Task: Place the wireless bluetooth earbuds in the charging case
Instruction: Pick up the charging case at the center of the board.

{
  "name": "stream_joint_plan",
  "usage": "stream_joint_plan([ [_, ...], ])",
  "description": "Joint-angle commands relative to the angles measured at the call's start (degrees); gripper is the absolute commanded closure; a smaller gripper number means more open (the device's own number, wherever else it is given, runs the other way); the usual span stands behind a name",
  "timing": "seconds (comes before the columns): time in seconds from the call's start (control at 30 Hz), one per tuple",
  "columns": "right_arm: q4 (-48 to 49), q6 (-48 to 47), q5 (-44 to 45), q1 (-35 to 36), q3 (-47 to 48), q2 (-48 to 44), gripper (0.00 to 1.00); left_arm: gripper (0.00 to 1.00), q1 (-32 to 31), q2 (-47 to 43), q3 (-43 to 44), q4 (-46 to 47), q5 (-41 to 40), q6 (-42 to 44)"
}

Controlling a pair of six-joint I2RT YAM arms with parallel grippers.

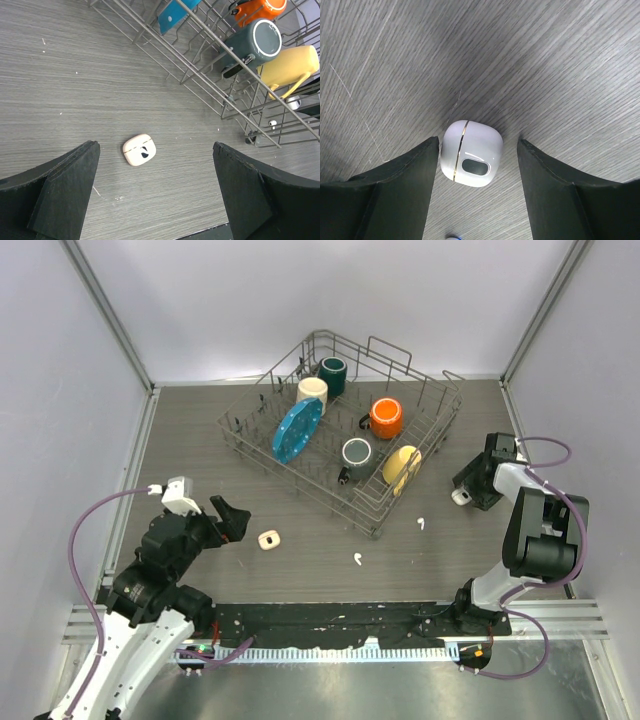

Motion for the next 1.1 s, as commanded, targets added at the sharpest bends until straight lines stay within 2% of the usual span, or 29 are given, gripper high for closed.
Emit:
stream_joint_plan([
  [0.0, -2.3, 1.0, 1.1, 0.1, 0.4, 2.2, 0.31, 0.00, 0.2, 0.0, 0.9, 1.0, 0.7, 1.2],
  [0.23, -1.8, 3.8, -0.1, 0.2, 1.1, 3.6, 0.35, 0.00, 0.1, -1.1, 0.6, 1.3, 0.0, 1.0],
  [1.0, 0.1, 9.8, -1.3, 0.2, -0.8, 3.4, 0.39, 0.00, 0.1, -1.7, 0.3, 1.6, 0.7, 0.7],
  [1.07, 0.1, 9.7, -1.1, 0.1, -0.9, 3.3, 0.43, 0.00, 0.1, -1.8, 0.3, 1.7, 0.6, 0.8],
])
